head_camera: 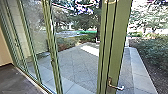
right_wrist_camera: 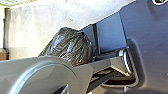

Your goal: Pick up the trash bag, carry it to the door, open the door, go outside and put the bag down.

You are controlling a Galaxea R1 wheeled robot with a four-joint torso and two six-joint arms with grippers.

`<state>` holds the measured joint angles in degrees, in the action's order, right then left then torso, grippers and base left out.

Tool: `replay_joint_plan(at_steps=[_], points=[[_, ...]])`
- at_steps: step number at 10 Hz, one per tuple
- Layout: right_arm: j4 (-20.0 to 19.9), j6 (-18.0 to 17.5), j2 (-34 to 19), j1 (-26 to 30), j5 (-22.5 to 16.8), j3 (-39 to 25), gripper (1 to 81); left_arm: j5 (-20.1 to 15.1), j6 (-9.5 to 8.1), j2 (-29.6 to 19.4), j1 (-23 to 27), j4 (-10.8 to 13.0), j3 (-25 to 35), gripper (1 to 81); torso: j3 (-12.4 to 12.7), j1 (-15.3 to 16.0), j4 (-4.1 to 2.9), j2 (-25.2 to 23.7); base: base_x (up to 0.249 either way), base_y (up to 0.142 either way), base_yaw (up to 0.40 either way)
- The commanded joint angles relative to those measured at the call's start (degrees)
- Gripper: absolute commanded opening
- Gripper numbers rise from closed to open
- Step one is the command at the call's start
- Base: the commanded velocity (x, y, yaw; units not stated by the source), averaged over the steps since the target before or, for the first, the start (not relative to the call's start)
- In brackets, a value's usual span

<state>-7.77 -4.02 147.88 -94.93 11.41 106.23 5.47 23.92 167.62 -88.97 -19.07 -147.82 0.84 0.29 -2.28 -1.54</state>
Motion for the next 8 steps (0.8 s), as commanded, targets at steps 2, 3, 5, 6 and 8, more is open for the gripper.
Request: replay_joint_plan(at_steps=[2, 3, 5, 6, 8], points=[[0.73, 0.33, -15.71, 0.30, 2.21, -18.92, 81.1, -3.36, -0.01, -0.09, 2.61, -0.18, 0.52, 1.0, 0.00, 0.00, 0.00, 0.00, 0.000, 0.000, 0.000], [0.73, 0.33, -19.00, 0.48, 3.00, -22.74, 81.1, -3.36, -0.01, 0.09, 2.61, -0.18, 0.52, 1.0, 0.00, 0.00, 0.00, 0.00, 0.000, 0.000, 0.000], [0.82, 0.41, -25.74, 0.83, 4.75, -30.34, 81.1, -3.36, 0.08, 0.35, 2.70, -0.09, 0.52, 1.0, 0.00, 0.00, 0.00, 0.00, 0.000, 0.000, 0.000], [0.73, 1.20, -28.65, 1.35, 5.11, -33.97, 81.1, -3.36, 0.08, 0.53, 2.79, -0.09, 0.52, 1.0, 0.00, 0.00, 0.00, 0.00, 0.000, 0.000, 0.000], [0.73, 1.91, -33.93, 3.29, 5.11, -40.30, 81.1, -3.36, 0.16, 0.79, 2.79, -0.09, 0.52, 1.0, 0.00, 0.00, 0.00, 0.00, 0.000, 0.000, 0.000]])
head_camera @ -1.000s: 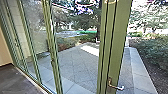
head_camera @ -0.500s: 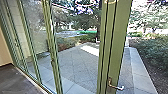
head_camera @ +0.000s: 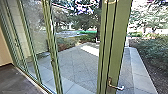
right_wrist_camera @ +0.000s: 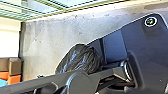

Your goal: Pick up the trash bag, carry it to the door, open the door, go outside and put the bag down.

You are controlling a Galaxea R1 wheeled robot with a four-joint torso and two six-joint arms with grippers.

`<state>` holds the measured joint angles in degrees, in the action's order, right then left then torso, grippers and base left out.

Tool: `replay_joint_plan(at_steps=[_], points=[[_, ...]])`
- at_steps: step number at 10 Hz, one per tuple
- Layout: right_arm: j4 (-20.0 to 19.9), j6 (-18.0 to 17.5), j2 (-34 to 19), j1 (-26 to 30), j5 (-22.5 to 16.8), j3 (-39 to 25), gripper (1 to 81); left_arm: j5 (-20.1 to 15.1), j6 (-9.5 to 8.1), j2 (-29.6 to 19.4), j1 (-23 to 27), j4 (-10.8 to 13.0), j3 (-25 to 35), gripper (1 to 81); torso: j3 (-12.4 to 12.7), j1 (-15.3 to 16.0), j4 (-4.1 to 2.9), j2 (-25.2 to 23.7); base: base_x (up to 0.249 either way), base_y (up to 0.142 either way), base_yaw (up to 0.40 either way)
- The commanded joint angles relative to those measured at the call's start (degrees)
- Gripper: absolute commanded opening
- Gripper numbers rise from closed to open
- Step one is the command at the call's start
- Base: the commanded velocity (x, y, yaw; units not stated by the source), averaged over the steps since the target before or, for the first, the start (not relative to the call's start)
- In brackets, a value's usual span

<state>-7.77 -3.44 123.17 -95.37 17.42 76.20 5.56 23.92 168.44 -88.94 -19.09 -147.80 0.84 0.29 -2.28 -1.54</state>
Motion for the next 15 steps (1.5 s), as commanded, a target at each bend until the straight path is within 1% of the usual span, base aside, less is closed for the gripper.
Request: replay_joint_plan(at_steps=[1, 4, 5, 7, 8, 9, 13, 14, 15], points=[[0.73, 1.33, -10.99, 5.13, -0.98, -12.05, 81.1, -3.45, 0.16, 0.06, 2.76, -0.07, 0.40, 1.0, 0.00, 0.00, 0.00, 0.00, 0.000, 0.000, 0.000], [0.39, 1.33, -19.04, 8.73, -0.98, -18.36, 81.1, -3.45, 0.16, 0.32, 2.85, 0.02, 0.23, 1.0, 0.00, 0.00, 0.00, 0.00, 0.000, 0.000, 0.000], [-0.48, 1.24, -22.90, 10.49, -0.90, -21.26, 81.1, -3.45, 0.16, 0.50, 2.85, 0.02, 0.23, 1.0, 0.00, 0.00, 0.00, 0.00, 0.000, 0.000, 0.000], [-2.33, 1.24, -27.93, 14.80, -0.98, -25.40, 81.1, -3.45, 0.16, 0.85, 2.94, 0.02, 0.23, 1.0, 0.00, 0.00, 0.00, 0.00, 0.000, 0.000, 0.000], [-3.30, 1.24, -29.35, 16.46, -1.16, -26.81, 81.1, -3.45, 0.16, 0.94, 2.85, 0.02, 0.23, 1.0, 0.00, 0.00, 0.00, 0.00, 0.000, 0.000, 0.000], [-5.22, 1.33, -31.19, 19.02, -1.86, -28.48, 81.1, -3.45, 0.16, 0.94, 2.94, -0.07, 0.14, 1.0, 0.00, 0.00, 0.00, 0.00, 0.000, 0.000, 0.000], [-12.79, 1.24, -38.41, 30.43, -8.71, -32.80, 81.1, -3.45, 0.16, 1.47, 2.85, 0.02, 0.05, 1.0, 0.00, 0.02, 0.00, 0.00, 0.000, 0.000, 0.000], [-14.73, 1.24, -39.29, 34.02, -11.09, -33.24, 81.1, -3.45, 0.16, 1.56, 2.94, 0.02, 0.05, 1.0, 0.00, 0.02, 0.00, 0.00, 0.000, 0.000, 0.000], [-17.25, 1.24, -39.47, 38.07, -14.40, -32.98, 81.1, -3.45, 0.16, 1.56, 2.93, 0.02, 0.05, 1.0, 0.00, 0.02, 0.00, 0.00, 0.000, 0.000, 0.000]])
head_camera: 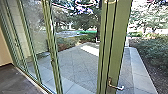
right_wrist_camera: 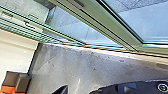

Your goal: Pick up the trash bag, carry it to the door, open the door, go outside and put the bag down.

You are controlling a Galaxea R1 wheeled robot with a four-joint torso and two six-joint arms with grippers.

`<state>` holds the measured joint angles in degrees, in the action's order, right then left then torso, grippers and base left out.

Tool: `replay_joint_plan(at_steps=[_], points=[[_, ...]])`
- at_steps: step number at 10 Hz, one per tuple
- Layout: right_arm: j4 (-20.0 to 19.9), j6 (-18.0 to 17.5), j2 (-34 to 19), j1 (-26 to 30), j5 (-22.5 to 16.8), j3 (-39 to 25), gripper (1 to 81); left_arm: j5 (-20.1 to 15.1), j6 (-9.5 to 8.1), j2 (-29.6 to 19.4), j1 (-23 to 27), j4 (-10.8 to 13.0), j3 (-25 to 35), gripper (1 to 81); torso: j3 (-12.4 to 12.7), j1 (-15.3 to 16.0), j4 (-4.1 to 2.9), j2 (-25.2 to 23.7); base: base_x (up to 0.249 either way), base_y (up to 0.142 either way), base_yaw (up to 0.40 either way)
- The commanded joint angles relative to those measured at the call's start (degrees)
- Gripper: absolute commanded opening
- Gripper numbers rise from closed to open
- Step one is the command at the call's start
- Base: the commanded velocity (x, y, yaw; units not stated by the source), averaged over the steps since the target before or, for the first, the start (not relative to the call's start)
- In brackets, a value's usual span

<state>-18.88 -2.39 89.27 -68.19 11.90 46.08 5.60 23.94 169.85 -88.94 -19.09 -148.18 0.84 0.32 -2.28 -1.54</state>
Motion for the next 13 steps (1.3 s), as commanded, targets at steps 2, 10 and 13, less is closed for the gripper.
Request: replay_joint_plan(at_steps=[2, 10, 13], points=[[-9.58, -0.33, -5.65, 19.08, -16.53, -0.93, 81.1, -3.31, 0.14, -0.03, 2.94, 0.02, 0.43, 1.0, 0.00, 0.00, 0.00, 0.00, 0.000, 0.000, 0.000], [-9.26, -19.64, -0.31, 44.23, -38.78, 9.53, 81.1, -3.13, -0.04, -0.03, 3.03, -0.07, 0.25, 1.0, 0.00, 0.00, 0.00, 0.00, 0.000, 0.000, 0.000], [-0.10, -33.73, 3.05, 50.37, -44.59, 9.72, 81.1, -3.05, -0.04, -0.03, 3.03, -0.07, 0.25, 1.0, 0.00, 0.00, 0.00, 0.02, 0.000, 0.000, 0.000]])
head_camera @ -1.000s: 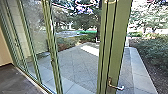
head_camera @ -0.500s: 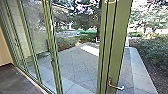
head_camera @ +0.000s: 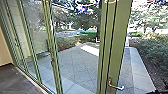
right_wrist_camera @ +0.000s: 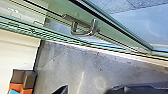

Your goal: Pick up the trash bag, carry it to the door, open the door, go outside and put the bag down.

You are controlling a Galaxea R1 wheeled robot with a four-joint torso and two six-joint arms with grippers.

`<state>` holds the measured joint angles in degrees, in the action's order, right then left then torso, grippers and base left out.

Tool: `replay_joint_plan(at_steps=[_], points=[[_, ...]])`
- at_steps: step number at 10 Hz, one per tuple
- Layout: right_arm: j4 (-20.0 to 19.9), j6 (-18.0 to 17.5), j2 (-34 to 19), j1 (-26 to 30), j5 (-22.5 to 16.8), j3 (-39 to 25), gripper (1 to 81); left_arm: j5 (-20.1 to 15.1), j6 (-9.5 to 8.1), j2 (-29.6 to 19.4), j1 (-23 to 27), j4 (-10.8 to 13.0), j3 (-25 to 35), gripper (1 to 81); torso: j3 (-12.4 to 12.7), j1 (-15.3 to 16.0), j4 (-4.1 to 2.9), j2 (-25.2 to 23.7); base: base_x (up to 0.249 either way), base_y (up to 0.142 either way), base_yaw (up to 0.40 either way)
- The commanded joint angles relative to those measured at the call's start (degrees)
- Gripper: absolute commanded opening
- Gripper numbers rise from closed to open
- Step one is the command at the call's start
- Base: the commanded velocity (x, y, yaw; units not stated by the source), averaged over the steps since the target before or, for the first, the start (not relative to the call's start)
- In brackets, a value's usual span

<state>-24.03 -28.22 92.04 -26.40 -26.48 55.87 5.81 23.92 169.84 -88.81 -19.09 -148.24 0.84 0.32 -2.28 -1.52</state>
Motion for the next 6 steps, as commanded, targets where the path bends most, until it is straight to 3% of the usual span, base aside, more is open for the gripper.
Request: replay_joint_plan(at_steps=[1, 2, 6], points=[[7.85, -12.38, 1.16, 9.74, -7.01, -0.60, 81.1, -3.27, -0.01, -0.11, 2.89, -0.07, 0.32, 1.0, 0.00, 0.00, 0.00, 0.00, 0.000, 0.000, 0.000], [10.32, -16.60, 2.83, 10.00, -7.01, -0.51, 81.1, -3.27, -0.01, -0.02, 2.89, -0.16, 0.14, 1.0, 0.00, 0.02, 0.00, 0.00, 0.000, 0.000, 0.000], [11.20, -22.84, 10.73, 9.92, -5.52, 3.79, 81.1, -3.18, -0.10, -0.11, 2.98, -0.25, 0.14, 1.0, -0.02, 0.02, 0.00, 0.00, 0.000, 0.000, 0.000]])
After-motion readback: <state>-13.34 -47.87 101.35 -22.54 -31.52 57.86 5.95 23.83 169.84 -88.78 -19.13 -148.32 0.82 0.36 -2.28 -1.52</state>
